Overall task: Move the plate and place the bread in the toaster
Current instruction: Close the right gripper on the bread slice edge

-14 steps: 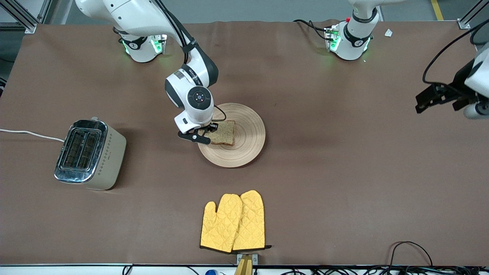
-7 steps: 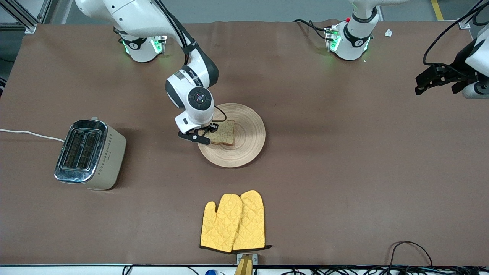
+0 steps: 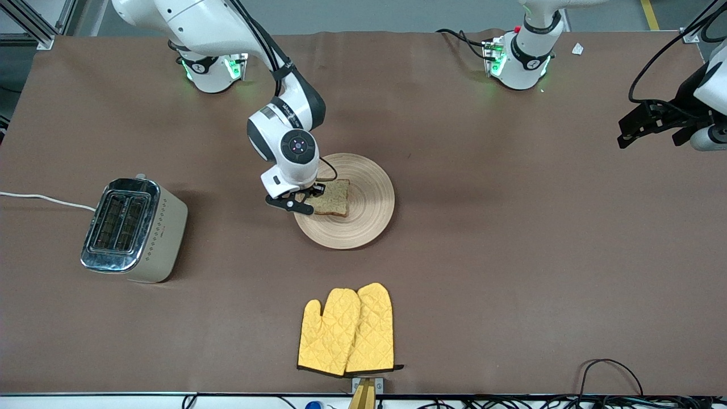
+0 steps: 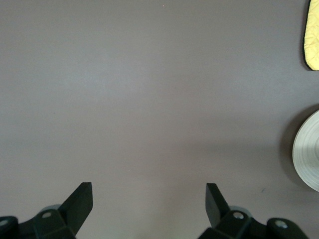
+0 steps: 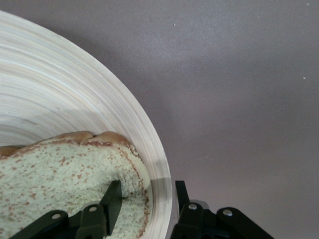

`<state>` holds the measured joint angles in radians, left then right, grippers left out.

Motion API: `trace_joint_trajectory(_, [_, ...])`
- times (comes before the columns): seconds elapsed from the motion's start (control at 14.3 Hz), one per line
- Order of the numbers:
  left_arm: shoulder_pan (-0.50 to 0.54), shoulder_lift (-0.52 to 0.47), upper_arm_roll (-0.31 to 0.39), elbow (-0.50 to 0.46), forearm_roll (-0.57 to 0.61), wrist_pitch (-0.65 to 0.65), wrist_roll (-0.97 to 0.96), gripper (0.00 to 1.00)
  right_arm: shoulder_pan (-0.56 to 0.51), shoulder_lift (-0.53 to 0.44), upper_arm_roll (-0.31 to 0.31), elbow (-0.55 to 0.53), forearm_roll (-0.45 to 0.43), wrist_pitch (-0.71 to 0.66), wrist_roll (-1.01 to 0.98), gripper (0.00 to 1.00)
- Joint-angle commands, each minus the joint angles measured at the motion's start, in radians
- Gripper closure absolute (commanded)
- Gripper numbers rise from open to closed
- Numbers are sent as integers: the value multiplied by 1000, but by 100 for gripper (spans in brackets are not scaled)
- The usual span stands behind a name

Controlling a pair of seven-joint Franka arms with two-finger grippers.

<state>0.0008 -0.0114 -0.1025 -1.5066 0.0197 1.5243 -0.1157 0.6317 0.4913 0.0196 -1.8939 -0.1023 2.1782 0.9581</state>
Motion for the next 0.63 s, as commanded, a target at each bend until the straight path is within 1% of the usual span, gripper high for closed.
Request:
trace_joint_trajectory(0.0, [-5, -15, 1, -14, 0, 13, 16, 0, 8, 15, -1, 2, -23, 9, 30, 47])
trace_joint_trajectory(0.35, [-7, -9, -13, -11, -1, 22, 13, 0, 8, 20, -1, 2, -23, 9, 30, 48])
trace_joint_trajectory(0.42, [-10, -4, -16, -11, -1, 22, 5, 0, 8, 20, -1, 4, -23, 9, 28, 50])
trace_joint_trajectory(0.56, [-10, 8, -29, -9, -1, 30, -1, 0, 8, 20, -1, 7, -23, 8, 28, 59])
